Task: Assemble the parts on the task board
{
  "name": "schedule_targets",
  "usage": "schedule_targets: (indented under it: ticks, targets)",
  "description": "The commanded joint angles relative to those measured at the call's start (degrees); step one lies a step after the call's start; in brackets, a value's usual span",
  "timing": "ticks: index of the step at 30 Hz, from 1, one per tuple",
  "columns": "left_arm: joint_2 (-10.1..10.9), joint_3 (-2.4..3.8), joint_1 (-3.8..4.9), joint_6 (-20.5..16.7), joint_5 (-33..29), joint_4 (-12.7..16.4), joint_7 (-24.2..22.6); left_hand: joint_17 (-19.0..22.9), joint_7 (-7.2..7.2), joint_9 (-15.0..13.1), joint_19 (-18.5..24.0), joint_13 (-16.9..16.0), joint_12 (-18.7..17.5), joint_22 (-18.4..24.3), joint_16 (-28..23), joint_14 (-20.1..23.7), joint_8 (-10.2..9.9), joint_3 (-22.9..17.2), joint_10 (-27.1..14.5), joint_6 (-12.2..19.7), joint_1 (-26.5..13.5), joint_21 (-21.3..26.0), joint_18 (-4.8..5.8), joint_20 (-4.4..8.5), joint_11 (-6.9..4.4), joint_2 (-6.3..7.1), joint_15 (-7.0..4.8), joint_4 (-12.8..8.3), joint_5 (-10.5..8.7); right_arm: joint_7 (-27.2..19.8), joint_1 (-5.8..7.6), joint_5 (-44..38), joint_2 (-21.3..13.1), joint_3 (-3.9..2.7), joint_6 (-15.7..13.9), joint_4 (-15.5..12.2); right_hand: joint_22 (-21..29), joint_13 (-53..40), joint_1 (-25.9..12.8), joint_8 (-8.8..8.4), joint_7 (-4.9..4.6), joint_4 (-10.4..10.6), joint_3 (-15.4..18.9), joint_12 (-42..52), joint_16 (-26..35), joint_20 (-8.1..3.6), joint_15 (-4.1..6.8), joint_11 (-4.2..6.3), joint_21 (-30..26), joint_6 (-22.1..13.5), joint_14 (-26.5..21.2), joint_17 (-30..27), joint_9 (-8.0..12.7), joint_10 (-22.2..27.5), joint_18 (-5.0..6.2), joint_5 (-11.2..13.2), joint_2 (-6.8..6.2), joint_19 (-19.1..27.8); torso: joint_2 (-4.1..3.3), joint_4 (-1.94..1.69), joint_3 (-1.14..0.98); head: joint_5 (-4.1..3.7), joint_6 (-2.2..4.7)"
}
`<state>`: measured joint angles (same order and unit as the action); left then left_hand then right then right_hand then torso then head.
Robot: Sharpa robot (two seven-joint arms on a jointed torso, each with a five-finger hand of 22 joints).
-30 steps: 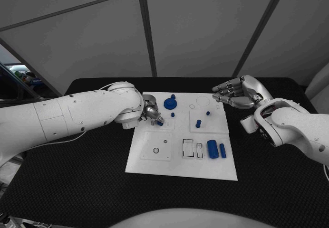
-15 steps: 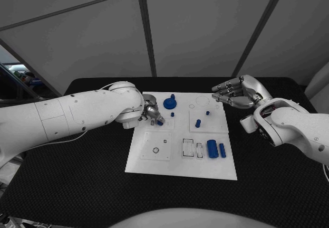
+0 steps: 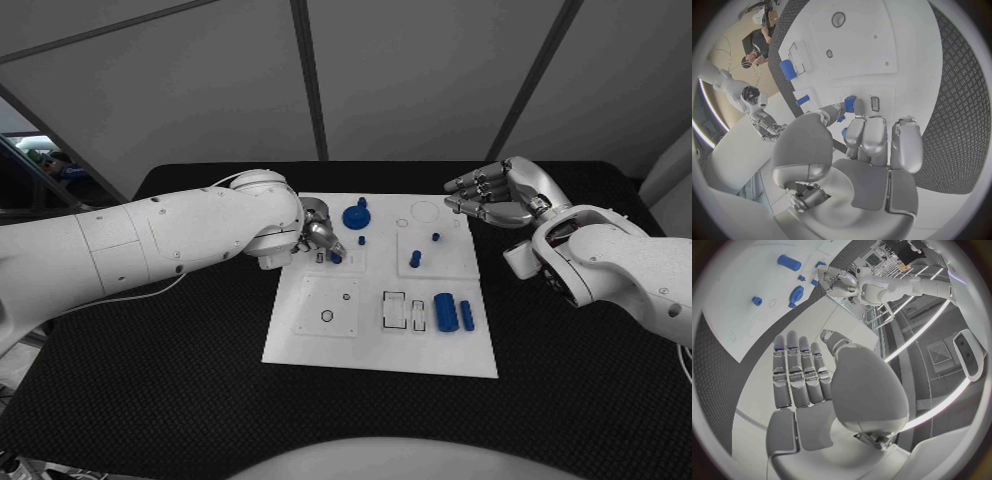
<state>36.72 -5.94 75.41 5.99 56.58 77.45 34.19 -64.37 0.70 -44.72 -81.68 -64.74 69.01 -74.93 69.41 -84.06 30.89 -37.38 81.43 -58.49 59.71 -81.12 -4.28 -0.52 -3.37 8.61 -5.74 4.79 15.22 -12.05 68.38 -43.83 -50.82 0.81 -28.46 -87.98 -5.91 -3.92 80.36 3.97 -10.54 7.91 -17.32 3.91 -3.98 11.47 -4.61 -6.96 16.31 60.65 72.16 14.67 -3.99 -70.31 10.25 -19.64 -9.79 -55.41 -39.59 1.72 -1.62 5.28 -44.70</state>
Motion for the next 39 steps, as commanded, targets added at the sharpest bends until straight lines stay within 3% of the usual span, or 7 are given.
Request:
schedule_targets:
  ticks: [1, 11, 33, 39]
  targets:
    - [-0.35, -0.14, -0.16, 1.89, -0.27, 0.04, 0.25, -0.08, -0.32, -0.19, -0.42, -0.16, 0.37, -1.74, 0.18, -0.79, -0.06, -3.83, 0.15, -0.90, 0.17, -0.23, 0.99, 0.14, -0.10, -1.19, -0.44, -3.86, 0.21, -0.28, 0.08, 0.14, -0.03, -0.03, 0.32, -0.20, 0.12, 0.07, -0.59, -0.16, -0.26, 0.00, -0.22, -0.14, 0.28, 0.34, 0.15, -0.07, -0.39, -0.27, -0.38, -0.09, 0.04, 0.42, 0.26, -0.31, -0.13, -0.02, 0.00, -0.03, 0.00, -0.12, -0.07]
    - [-0.53, -0.19, -0.17, 2.42, -0.33, -0.14, 0.36, -0.09, -0.42, -0.41, -0.48, -0.43, 0.65, -1.89, 0.19, -0.80, -0.10, -2.31, 0.23, -1.23, -1.14, -0.25, 1.02, 0.17, -0.15, -1.56, -0.47, -3.07, 0.06, -0.19, 0.08, 0.14, -0.06, -0.03, 0.46, -0.25, 0.12, 0.07, -0.59, -0.16, -0.26, 0.00, -0.22, -0.14, 0.28, 0.34, 0.15, -0.07, -0.39, -0.27, -0.38, -0.09, 0.04, 0.42, 0.26, -0.31, -0.13, -0.02, 0.02, -0.07, 0.02, -0.24, -0.17]
    - [-0.51, -0.21, -0.17, 2.66, -0.61, -0.61, 0.86, -0.17, -0.78, -0.89, -0.95, -1.47, 1.66, -2.89, 0.19, -0.80, -0.91, 9.17, 0.42, -2.77, -6.79, -0.55, 1.18, 0.40, -0.40, -1.98, -0.69, 1.55, -0.07, -0.15, 0.08, 0.14, -0.25, -0.03, 0.66, -0.45, 0.42, 0.10, -1.07, -0.20, -0.38, 0.05, -0.14, -0.21, 0.38, 0.49, -0.04, -0.23, -0.90, -0.49, -0.83, -0.27, 0.05, 0.83, 0.24, -0.31, -0.32, 0.09, 0.04, -0.05, 0.02, -0.31, -0.28]
    - [-0.40, -0.21, -0.17, 2.23, -0.61, -0.64, 0.88, -0.20, -0.75, -1.00, -1.07, -1.67, 1.86, -3.15, 0.19, -0.81, -1.10, 13.54, 0.49, -3.19, -8.66, -0.63, 1.23, 0.40, -0.37, -1.94, -0.67, 3.64, -0.18, -0.10, 0.08, 0.14, -0.28, -0.03, 0.69, -0.43, 0.50, 0.10, -1.15, -0.21, -0.40, 0.04, -0.12, -0.20, 0.40, 0.53, -0.09, -0.26, -1.04, -0.54, -0.97, -0.32, 0.06, 0.90, 0.23, -0.30, -0.35, 0.13, 0.03, -0.08, 0.05, -0.40, -0.27]
